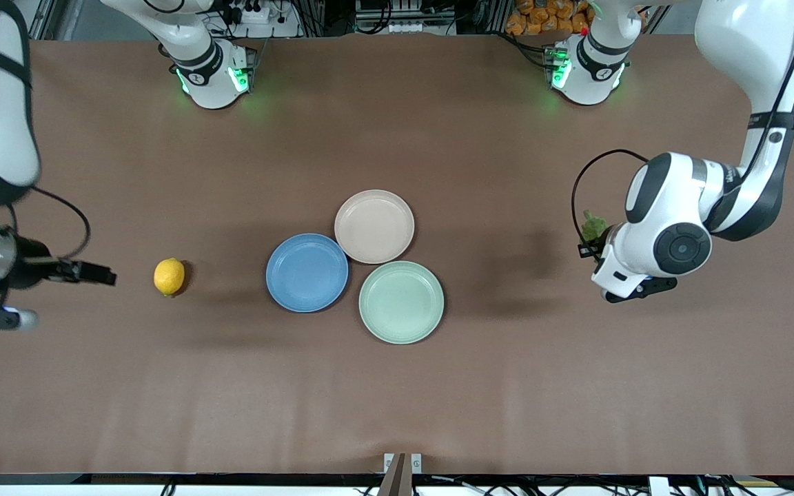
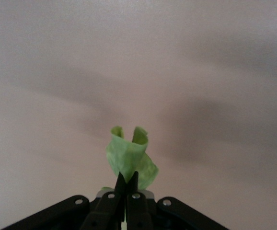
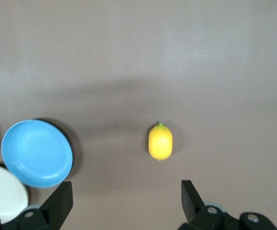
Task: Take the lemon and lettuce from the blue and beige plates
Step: 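Carry the lettuce away from the beige plate and release it on the table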
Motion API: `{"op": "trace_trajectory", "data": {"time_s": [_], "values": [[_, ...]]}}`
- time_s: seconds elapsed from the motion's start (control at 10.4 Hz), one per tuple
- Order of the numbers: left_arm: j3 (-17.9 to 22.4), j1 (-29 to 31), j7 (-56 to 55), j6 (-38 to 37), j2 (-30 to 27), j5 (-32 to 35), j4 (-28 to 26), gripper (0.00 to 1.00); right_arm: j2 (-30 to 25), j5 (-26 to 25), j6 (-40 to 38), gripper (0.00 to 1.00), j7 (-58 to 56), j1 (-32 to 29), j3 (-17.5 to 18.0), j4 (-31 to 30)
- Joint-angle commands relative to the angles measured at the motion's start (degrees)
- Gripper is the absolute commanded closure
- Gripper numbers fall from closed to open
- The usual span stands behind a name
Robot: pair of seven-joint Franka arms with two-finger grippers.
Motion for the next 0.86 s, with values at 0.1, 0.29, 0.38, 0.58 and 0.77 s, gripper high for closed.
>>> {"op": "trace_trajectory", "data": {"time_s": [0.1,0.29,0.38,0.58,0.77], "values": [[0.5,-0.4,0.7,-0.3,0.6,4.0,0.8,0.00,-7.6,-0.8,-2.0,0.00,-0.4,-0.1,0.3,-1.5],[0.5,-0.5,0.6,-0.3,-0.2,4.1,1.9,0.00,-10.0,-0.5,-3.3,0.00,-0.1,0.3,0.7,-1.5],[0.5,-0.2,1.4,-0.3,-0.9,4.1,2.2,0.00,-10.1,-0.5,-3.3,0.00,0.1,0.8,1.1,-1.5],[1.6,-0.2,9.9,-0.3,-1.6,4.0,6.2,0.00,-11.9,-2.0,-3.7,0.00,0.6,1.6,1.0,-2.2],[2.9,-0.2,14.3,-0.3,-2.4,3.9,8.0,0.00,-14.2,-4.5,-3.8,0.00,0.8,2.7,0.0,-4.5]]}}
